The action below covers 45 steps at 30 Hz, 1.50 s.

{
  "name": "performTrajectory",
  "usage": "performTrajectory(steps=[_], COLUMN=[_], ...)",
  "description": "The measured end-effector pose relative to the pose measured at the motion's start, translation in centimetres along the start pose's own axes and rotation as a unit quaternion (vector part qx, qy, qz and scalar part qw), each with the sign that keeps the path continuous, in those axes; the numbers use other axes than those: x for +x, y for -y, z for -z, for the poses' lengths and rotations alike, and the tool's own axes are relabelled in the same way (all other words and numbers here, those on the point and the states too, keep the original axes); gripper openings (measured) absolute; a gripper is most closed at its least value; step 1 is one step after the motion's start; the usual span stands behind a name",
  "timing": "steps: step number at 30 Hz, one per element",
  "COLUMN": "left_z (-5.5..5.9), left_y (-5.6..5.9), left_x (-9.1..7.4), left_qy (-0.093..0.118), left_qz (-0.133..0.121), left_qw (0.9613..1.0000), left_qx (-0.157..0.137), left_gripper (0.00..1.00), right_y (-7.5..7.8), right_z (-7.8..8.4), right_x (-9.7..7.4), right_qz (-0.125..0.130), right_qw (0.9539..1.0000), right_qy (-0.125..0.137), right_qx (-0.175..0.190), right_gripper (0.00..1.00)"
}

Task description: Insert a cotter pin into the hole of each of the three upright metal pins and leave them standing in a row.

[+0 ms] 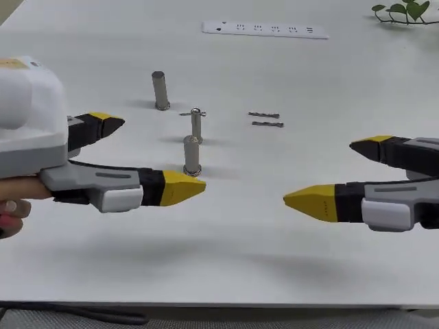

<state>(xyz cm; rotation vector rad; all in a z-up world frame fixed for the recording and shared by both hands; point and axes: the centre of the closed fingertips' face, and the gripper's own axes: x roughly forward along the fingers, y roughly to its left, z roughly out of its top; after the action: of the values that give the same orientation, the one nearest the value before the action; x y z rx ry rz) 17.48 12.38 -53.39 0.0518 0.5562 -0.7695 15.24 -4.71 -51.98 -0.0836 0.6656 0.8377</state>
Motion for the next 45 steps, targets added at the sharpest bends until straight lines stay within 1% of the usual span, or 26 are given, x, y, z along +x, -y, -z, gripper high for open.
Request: performTrajectory(steps=[2, 4, 8, 10, 12, 14, 15, 16, 19, 21, 23, 24, 25, 27, 30, 33, 34, 35, 37, 39, 43, 44, 45], left_z=[0.3, 0.3, 0.5, 0.5, 0.6, 0.6, 0.5, 0.5, 0.7, 0.8, 0.8, 0.7, 0.7, 0.7, 0.7, 0.5, 0.5, 0.5, 0.4, 0.4, 0.5, 0.5, 0.5], left_y=[0.1, 0.2, 0.3, 0.3, 0.4, 0.4, 0.5, 0.5, 0.4, 0.4, 0.4, 0.4, 0.5, 0.4, 0.5, 0.6, 0.7, 0.7, 0.8, 0.8, 0.9, 0.9, 0.9], left_x=[-0.1, -0.1, -0.2, -0.3, -0.3, -0.4, -0.5, -0.5, -0.7, -0.9, -1.0, -1.0, -1.1, -1.2, -1.4, -1.6, -1.6, -1.7, -1.8, -1.8, -1.9, -1.9, -1.9], left_qy=[-0.004, 0.002, 0.000, -0.001, -0.001, 0.002, 0.007, 0.007, 0.002, 0.001, 0.003, 0.005, 0.006, 0.008, 0.008, 0.011, 0.011, 0.012, 0.012, 0.014, 0.013, 0.014, 0.014], left_qz=[0.004, 0.008, 0.009, 0.009, 0.011, 0.012, 0.015, 0.015, 0.011, 0.010, 0.011, 0.011, 0.012, 0.009, 0.008, 0.009, 0.009, 0.009, 0.008, 0.008, 0.008, 0.007, 0.006], left_qw=[1.0000, 0.9999, 0.9999, 0.9999, 0.9999, 0.9998, 0.9996, 0.9995, 0.9997, 0.9997, 0.9997, 0.9996, 0.9995, 0.9995, 0.9995, 0.9995, 0.9995, 0.9995, 0.9995, 0.9995, 0.9995, 0.9995, 0.9995], left_qx=[0.001, -0.007, -0.008, -0.007, -0.006, -0.018, -0.024, -0.026, -0.021, -0.020, -0.023, -0.025, -0.029, -0.029, -0.028, -0.028, -0.028, -0.028, -0.027, -0.027, -0.028, -0.029, -0.029], left_gripper=[0.99, 0.99, 0.99, 0.99, 0.99, 0.99, 0.99, 0.99, 0.99, 0.99, 0.99, 0.99, 0.99, 0.99, 0.99, 0.99, 0.99, 0.99, 0.99, 0.99, 0.99, 0.99, 0.99], right_y=[0.0, 0.0, 0.4, 0.8, 1.2, 1.4, 1.7, 2.4, 3.2, 3.7, 3.9, 4.3, 4.4, 4.7, 5.0, 5.6, 5.7, 5.9, 6.2, 6.4, 6.7, 7.4, 7.5], right_z=[-0.1, 0.0, -0.3, -0.7, -1.0, -1.3, -1.6, -2.0, -2.6, -2.9, -3.2, -3.4, -3.6, -4.0, -4.4, -4.6, -4.6, -4.6, -4.8, -4.8, -5.4, -5.9, -6.1], right_x=[0.0, -0.1, -0.4, -0.5, -0.5, -0.5, -0.5, -0.1, 0.1, 0.2, 0.2, 0.3, 0.4, 0.6, 1.0, 1.6, 1.7, 2.0, 2.4, 2.9, 3.9, 4.5, 4.7], right_qz=[0.001, 0.001, 0.005, 0.011, 0.010, 0.007, 0.007, 0.006, 0.007, 0.006, 0.005, 0.008, 0.007, 0.004, -0.002, -0.005, -0.006, -0.009, -0.013, -0.019, -0.029, -0.032, -0.034], right_qw=[1.0000, 1.0000, 0.9999, 0.9993, 0.9987, 0.9980, 0.9975, 0.9968, 0.9950, 0.9928, 0.9893, 0.9883, 0.9864, 0.9845, 0.9832, 0.9782, 0.9776, 0.9753, 0.9732, 0.9700, 0.9685, 0.9674, 0.9661], right_qy=[-0.001, -0.005, -0.009, -0.010, -0.014, -0.020, -0.023, -0.027, -0.036, -0.042, -0.051, -0.053, -0.057, -0.064, -0.070, -0.087, -0.089, -0.095, -0.102, -0.111, -0.113, -0.114, -0.114], right_qx=[-0.002, -0.004, -0.010, -0.034, -0.049, -0.059, -0.066, -0.074, -0.093, -0.112, -0.137, -0.143, -0.154, -0.163, -0.168, -0.189, -0.191, -0.199, -0.206, -0.215, -0.220, -0.224, -0.229], right_gripper=[0.89, 0.89, 0.87, 0.85, 0.83, 0.81, 0.80, 0.79, 0.78, 0.77, 0.73, 0.71, 0.68, 0.67, 0.65, 0.65, 0.64, 0.63, 0.62, 0.61, 0.55, 0.53, 0.51])
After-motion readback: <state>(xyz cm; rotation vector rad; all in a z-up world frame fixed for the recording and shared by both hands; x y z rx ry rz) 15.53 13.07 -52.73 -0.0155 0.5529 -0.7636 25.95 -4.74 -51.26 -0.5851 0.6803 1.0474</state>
